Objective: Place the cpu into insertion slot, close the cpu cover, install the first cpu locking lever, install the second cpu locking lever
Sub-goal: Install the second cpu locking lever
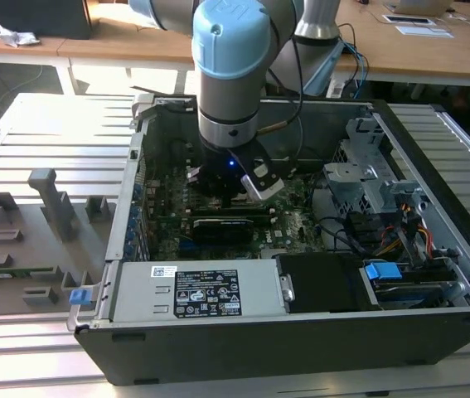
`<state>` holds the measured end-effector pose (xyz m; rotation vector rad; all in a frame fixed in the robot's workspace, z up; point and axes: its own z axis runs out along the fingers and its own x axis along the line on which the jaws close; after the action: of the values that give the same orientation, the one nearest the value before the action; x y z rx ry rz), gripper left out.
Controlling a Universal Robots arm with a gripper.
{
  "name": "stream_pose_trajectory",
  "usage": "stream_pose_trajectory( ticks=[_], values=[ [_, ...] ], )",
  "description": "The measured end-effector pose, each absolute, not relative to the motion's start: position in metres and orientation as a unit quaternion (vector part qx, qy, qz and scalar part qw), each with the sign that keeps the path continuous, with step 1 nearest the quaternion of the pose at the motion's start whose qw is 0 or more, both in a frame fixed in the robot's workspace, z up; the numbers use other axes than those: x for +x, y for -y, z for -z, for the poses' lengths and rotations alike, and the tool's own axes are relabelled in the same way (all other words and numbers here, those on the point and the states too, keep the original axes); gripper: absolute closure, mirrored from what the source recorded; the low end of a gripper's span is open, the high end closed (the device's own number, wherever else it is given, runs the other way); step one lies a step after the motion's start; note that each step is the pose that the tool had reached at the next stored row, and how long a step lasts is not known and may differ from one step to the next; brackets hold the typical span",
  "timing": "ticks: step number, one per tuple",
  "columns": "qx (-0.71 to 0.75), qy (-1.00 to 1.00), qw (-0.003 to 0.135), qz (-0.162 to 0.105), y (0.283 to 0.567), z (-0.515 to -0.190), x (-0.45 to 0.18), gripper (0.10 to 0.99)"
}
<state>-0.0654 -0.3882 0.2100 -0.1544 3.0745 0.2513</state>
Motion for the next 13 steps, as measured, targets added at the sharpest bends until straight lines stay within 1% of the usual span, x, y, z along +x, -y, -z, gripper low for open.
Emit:
stream_pose_trajectory(
  ticks=[13],
  values=[
    [-0.053, -0.995, 0.027, -0.082, 0.389, -0.206, -0.096, 0.980]
  ],
)
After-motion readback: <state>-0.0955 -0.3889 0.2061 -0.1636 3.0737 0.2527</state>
